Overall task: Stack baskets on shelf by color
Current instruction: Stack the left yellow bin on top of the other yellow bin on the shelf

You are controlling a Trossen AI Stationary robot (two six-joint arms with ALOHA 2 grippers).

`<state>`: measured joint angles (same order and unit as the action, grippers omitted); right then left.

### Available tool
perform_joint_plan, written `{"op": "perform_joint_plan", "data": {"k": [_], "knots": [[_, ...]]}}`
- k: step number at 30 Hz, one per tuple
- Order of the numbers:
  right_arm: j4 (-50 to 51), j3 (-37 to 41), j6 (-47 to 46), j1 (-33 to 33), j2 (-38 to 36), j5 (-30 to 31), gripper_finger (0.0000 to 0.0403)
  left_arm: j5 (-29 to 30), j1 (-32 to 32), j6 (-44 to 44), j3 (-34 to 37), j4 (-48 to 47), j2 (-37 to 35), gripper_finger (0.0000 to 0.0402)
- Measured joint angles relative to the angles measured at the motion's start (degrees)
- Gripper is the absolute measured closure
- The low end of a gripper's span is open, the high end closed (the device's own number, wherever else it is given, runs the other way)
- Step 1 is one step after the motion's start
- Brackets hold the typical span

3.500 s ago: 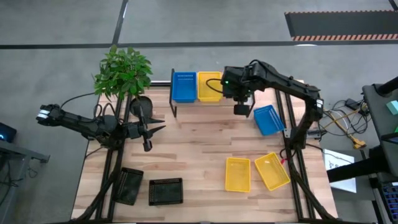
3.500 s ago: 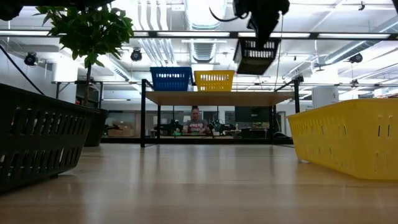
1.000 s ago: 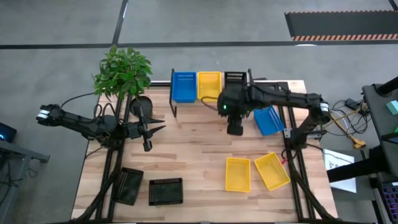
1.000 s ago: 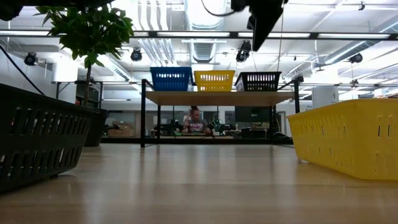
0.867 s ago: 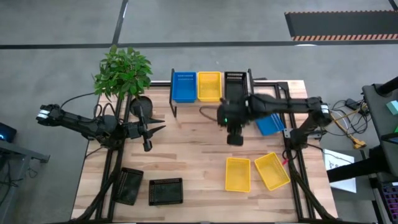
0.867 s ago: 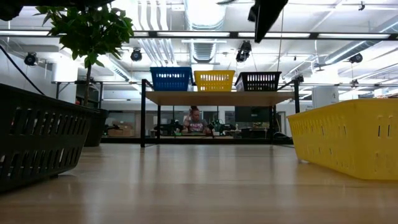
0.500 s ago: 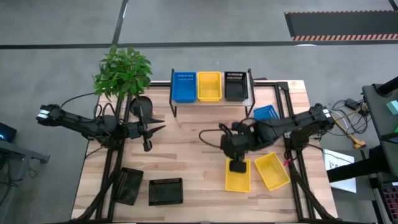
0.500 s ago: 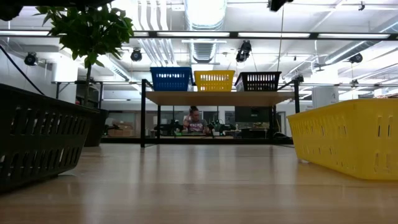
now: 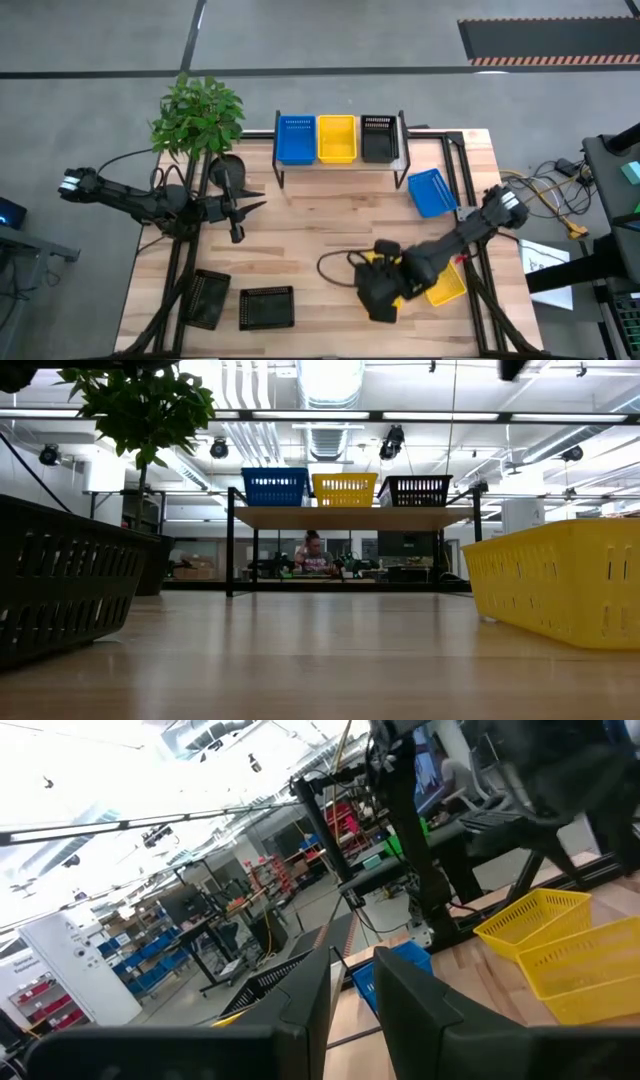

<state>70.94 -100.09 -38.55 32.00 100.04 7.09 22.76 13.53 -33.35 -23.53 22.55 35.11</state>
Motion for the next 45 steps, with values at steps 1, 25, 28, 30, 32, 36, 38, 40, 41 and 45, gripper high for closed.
{"op": "perform_joint_plan", "data": {"k": [1, 25, 28, 30, 32, 36, 38, 40, 41, 45], "knots": [[-0.1, 0.0, -1.3, 0.9, 1.0, 0.0, 0.0244, 0.0, 0.0, 0.0, 0.0, 0.0, 0.0, 0.0338], [-2.3, 0.0, -2.9, 6.7, 17.9, -2.6, 0.026, 0.0, 0.0, 0.1, 0.1, 0.6, 0.5, 0.0338], [-2.3, 0.0, -2.8, 6.7, 18.6, -2.6, 0.0287, -3.5, 0.0, 0.2, 0.0, 1.3, 1.2, 0.0338], [-2.3, 0.0, -2.8, 6.7, 18.7, -2.6, 0.0314, -8.3, 0.0, 0.5, 0.0, 3.1, 2.8, 0.0338], [-2.3, 0.0, -2.5, 6.7, 18.7, -2.6, 0.0343, -11.4, 0.1, 1.8, -0.1, 7.3, 5.4, 0.0338], [-2.3, 0.1, -1.4, 6.5, 17.6, -2.6, 0.0388, -13.3, 0.1, 5.4, -0.9, 12.9, 11.8, 0.0339], [-2.2, 0.1, -1.2, 6.3, 16.4, -2.5, 0.039, -14.0, 0.3, 7.9, -2.8, 11.7, 15.1, 0.0342], [-1.8, 0.1, -0.8, 5.9, 15.1, -2.2, 0.0393, -14.0, 0.8, 10.6, -5.1, 9.1, 18.2, 0.0349], [-1.3, 0.1, -0.6, 5.7, 14.4, -1.5, 0.0393, -14.1, 1.2, 11.8, -6.3, 6.8, 19.6, 0.0354], [0.7, 0.1, 2.2, 4.6, 10.9, -0.6, 0.0393, -14.1, 3.6, 16.8, -11.9, -8.0, 23.8, 0.0372]]}}
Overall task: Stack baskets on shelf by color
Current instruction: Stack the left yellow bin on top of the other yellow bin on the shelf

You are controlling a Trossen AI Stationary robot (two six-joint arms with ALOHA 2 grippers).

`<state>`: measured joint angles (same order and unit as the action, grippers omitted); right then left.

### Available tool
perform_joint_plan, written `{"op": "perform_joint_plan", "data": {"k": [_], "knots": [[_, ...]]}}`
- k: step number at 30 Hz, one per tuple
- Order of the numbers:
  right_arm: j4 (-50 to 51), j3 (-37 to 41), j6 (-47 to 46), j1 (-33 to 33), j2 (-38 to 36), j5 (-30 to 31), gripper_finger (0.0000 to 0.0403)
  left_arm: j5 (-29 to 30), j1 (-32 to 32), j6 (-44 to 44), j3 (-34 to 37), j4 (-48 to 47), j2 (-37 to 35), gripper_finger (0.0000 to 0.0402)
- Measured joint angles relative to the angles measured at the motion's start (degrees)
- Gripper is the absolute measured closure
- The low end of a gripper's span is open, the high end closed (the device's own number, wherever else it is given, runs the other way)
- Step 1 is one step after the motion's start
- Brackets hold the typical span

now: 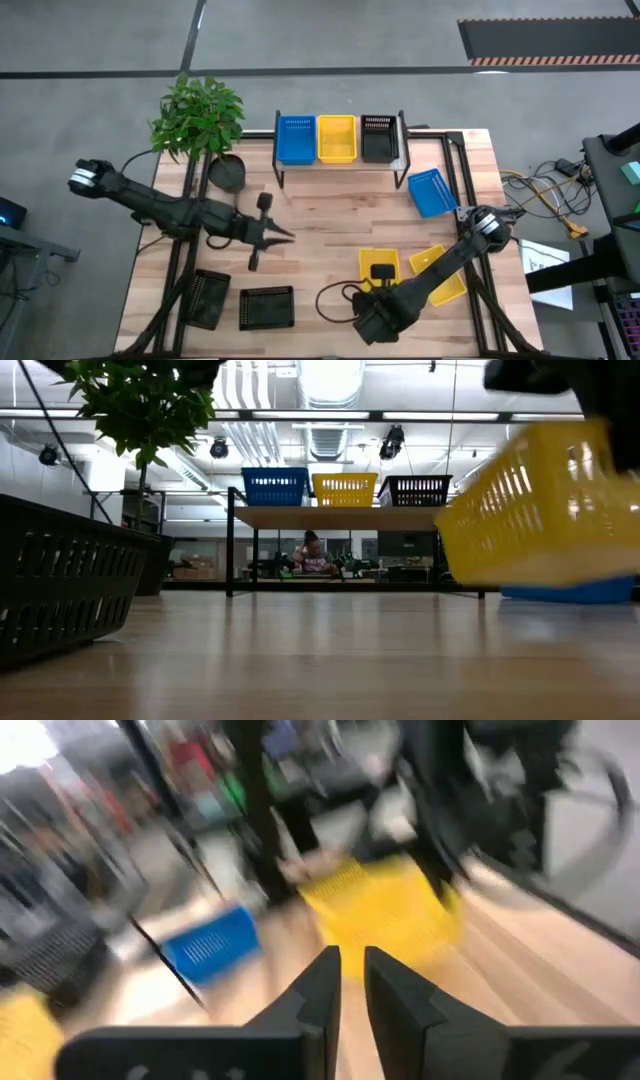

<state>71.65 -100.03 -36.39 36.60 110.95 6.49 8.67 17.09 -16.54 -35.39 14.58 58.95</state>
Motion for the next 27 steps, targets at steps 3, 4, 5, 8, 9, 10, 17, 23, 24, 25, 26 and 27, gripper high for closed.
{"op": "perform_joint_plan", "data": {"k": [3, 4, 5, 8, 9, 10, 17, 23, 24, 25, 26, 27], "knots": [[0.8, 0.0, 2.5, -1.0, -3.2, 1.6, 0.0394, 1.2, 2.3, 7.1, -5.5, -12.6, 2.5, 0.0384], [0.8, 0.0, 3.4, -1.4, -4.3, 2.2, 0.0394, 1.6, 3.1, 9.9, -7.3, -17.0, 3.4, 0.0388], [1.0, 0.0, 4.4, -1.8, -5.3, 3.2, 0.0394, 2.2, 4.0, 12.6, -8.8, -21.5, 4.5, 0.0392], [1.3, 0.0, 7.5, -3.2, -8.4, 6.1, 0.0394, 2.4, 6.9, 20.3, -13.9, -32.9, 8.1, 0.04], [1.4, 0.0, 8.6, -3.7, -9.4, 7.4, 0.0394, 2.4, 7.8, 23.1, -15.6, -36.7, 9.2, 0.04], [1.4, 0.0, 9.8, -4.3, -10.4, 8.6, 0.0394, 2.4, 8.7, 26.0, -17.3, -40.1, 10.5, 0.04], [0.9, 0.0, 18.6, -11.0, -16.3, 12.6, 0.0394, 1.4, 14.8, 43.0, -27.4, -59.9, 19.5, 0.0401], [-0.7, -0.1, 26.5, -17.8, -19.4, 15.2, 0.0394, -5.4, 18.5, 46.3, -32.1, -63.8, 24.4, 0.0401], [-0.6, -0.3, 27.7, -18.8, -19.8, 15.6, 0.0394, -5.8, 19.0, 46.4, -32.6, -63.7, 24.9, 0.0401], [-0.4, -1.0, 28.6, -19.5, -20.0, 16.3, 0.0394, -6.1, 19.4, 46.9, -33.1, -63.7, 25.3, 0.0401], [-0.4, -1.8, 29.7, -20.1, -20.1, 17.2, 0.0394, -6.2, 19.8, 47.7, -33.5, -64.2, 25.4, 0.0401], [-0.4, -2.9, 30.4, -20.6, -20.1, 18.2, 0.0394, -6.2, 20.0, 48.7, -33.8, -64.7, 25.4, 0.0401]]}}
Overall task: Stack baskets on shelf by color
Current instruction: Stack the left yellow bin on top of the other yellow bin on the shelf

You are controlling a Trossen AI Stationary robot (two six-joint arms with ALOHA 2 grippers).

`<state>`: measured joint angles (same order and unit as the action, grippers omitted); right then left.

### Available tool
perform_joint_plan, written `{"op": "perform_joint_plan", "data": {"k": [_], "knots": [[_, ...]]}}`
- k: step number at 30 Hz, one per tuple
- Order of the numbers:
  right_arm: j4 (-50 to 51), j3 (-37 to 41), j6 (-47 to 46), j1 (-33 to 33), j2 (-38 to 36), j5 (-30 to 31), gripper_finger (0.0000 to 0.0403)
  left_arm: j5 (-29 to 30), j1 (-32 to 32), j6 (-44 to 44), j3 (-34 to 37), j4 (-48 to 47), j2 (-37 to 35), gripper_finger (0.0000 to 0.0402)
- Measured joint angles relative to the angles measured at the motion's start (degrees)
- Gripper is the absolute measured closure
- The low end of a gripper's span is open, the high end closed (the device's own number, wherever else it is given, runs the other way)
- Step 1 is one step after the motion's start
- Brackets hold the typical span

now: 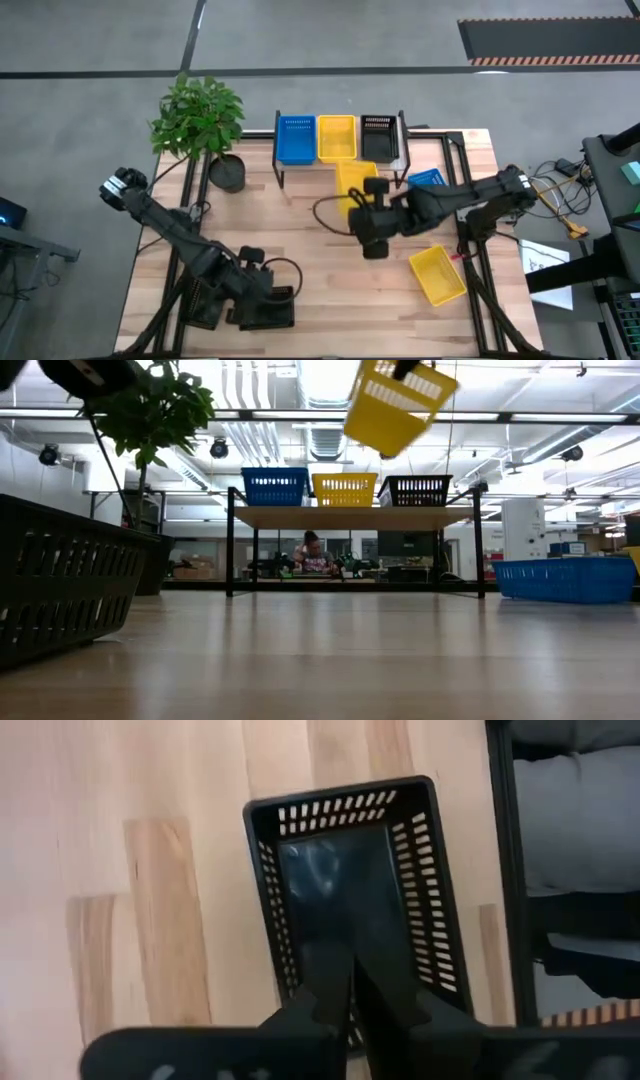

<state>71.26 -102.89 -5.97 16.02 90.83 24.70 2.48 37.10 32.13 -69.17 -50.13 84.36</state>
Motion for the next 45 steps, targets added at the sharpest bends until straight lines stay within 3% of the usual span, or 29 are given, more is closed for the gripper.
{"op": "perform_joint_plan", "data": {"k": [3, 10, 18, 21, 30, 45], "knots": [[0.1, -4.0, 3.3, -1.5, 0.3, 3.5, 0.0394, -0.2, 0.6, 2.0, -0.2, -0.3, -0.1, 0.0401], [0.5, -15.1, 10.7, -8.5, 5.1, 3.7, 0.0394, -0.2, 0.9, 2.0, 0.0, -0.2, -0.4, 0.0401], [4.2, -24.2, 17.8, -18.9, 11.6, -3.6, 0.0394, 0.2, 0.9, 2.0, 0.1, -0.2, -0.4, 0.0401], [2.9, -25.5, 21.1, -21.8, 13.6, -6.4, 0.0394, 0.9, 0.9, 1.9, 0.2, -0.4, -0.4, 0.0401], [4.8, -26.8, 24.0, -27.6, 17.2, -7.2, 0.0394, 1.1, 0.9, 1.9, 0.2, -0.4, -0.4, 0.0401], [4.3, -24.9, 23.1, -28.7, 17.1, -9.7, 0.0394, 1.2, 0.9, 1.6, 1.1, -0.3, -0.5, 0.0401]]}}
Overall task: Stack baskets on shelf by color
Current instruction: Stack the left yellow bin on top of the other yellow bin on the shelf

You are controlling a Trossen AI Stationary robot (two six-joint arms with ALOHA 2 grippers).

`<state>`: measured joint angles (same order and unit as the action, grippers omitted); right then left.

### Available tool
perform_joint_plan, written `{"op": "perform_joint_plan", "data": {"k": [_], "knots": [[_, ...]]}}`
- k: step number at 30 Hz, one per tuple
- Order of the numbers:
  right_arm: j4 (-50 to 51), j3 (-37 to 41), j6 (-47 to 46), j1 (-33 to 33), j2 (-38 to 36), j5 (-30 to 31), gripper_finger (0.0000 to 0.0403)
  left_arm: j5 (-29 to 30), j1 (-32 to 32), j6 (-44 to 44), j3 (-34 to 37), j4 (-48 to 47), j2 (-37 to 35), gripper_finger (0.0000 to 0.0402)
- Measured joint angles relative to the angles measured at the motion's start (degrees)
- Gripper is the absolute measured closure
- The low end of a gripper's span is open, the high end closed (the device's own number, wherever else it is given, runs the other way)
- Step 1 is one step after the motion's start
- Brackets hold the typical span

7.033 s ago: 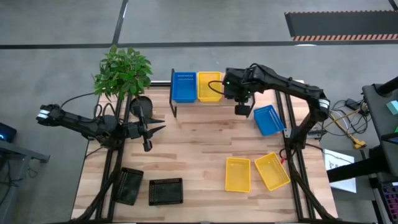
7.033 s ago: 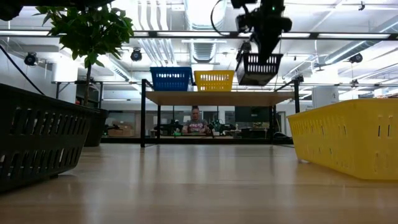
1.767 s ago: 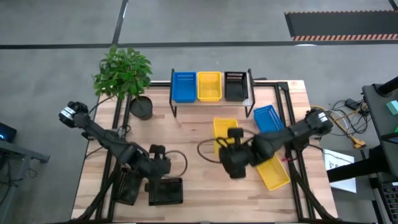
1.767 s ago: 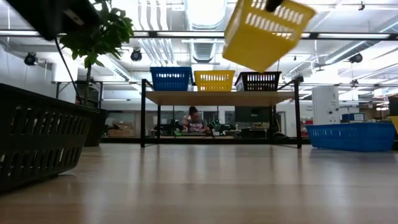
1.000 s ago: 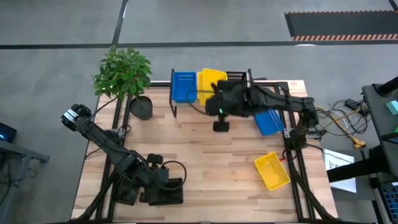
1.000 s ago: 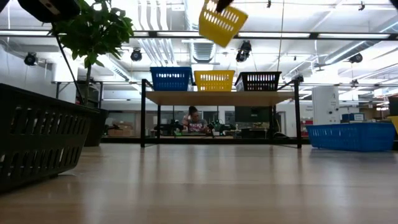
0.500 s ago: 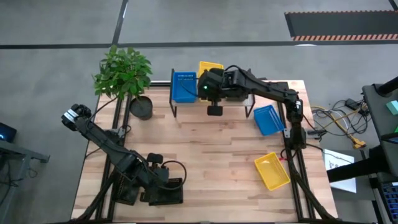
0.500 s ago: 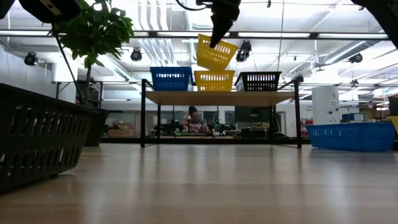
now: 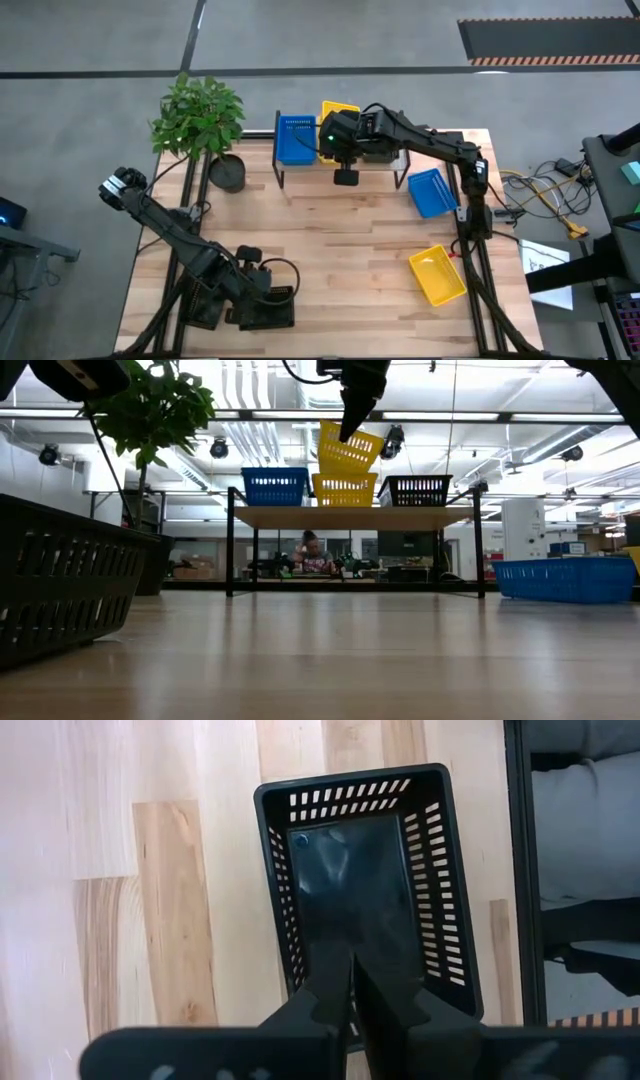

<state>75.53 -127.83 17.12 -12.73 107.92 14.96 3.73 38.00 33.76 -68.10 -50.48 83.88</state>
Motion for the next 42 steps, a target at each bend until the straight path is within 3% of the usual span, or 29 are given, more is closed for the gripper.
{"op": "perform_joint_plan", "data": {"k": [11, 31, 36, 39, 42], "knots": [[-2.8, 2.1, -0.1, -0.1, 0.0, 0.0, 0.0391, 0.0, 0.0, -0.1, 0.0, 0.0, 0.0, 0.0401], [-1.6, 2.0, 1.4, 0.0, 0.0, 2.1, 0.0308, 0.0, 0.0, -0.1, 0.0, 0.0, 0.0, 0.0401], [-3.0, 1.2, 2.3, 0.2, 0.0, 4.3, 0.0323, 0.0, 0.0, -0.2, 0.0, 0.0, 0.0, 0.0401], [-5.8, 1.1, 4.9, 0.2, 0.0, 9.0, 0.0348, 0.0, -0.1, -1.0, 0.0, 0.0, 0.0, 0.0401], [-10.0, 1.2, 8.2, 0.0, 0.0, 9.1, 0.0377, 0.0, -0.1, -1.1, 0.0, 0.0, 0.0, 0.0401]]}}
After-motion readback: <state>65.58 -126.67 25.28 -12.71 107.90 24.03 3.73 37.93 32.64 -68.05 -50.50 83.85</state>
